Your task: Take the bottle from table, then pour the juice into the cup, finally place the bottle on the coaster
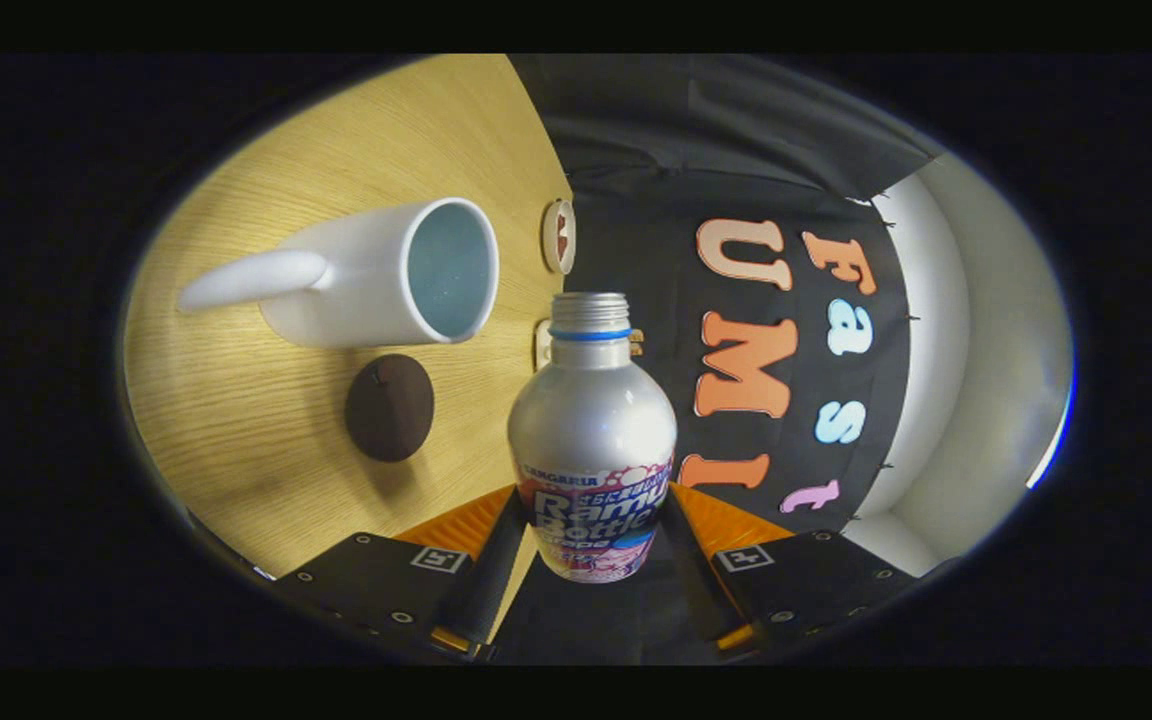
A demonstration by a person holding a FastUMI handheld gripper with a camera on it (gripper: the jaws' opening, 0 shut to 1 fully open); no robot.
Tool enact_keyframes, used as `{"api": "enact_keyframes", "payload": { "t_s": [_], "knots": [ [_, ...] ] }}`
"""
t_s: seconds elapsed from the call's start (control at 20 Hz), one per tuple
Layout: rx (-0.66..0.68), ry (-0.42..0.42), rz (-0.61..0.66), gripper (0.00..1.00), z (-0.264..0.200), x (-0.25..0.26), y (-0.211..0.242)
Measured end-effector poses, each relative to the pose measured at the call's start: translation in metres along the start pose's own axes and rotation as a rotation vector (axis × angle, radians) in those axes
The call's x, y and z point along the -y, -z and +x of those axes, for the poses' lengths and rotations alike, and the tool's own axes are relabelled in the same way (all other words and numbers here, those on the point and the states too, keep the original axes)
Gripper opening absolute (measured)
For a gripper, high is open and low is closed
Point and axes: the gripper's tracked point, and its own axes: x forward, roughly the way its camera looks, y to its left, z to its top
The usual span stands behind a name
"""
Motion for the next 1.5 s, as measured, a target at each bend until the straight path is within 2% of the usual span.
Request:
{"api": "enact_keyframes", "payload": {
  "t_s": [0.7, 1.5],
  "knots": [
    [0.035, -0.018, -0.173, 0.75, 0.007, 0.000, -0.013],
    [0.040, -0.013, -0.256, 0.75, 0.012, 0.014, -0.011]
  ]
}}
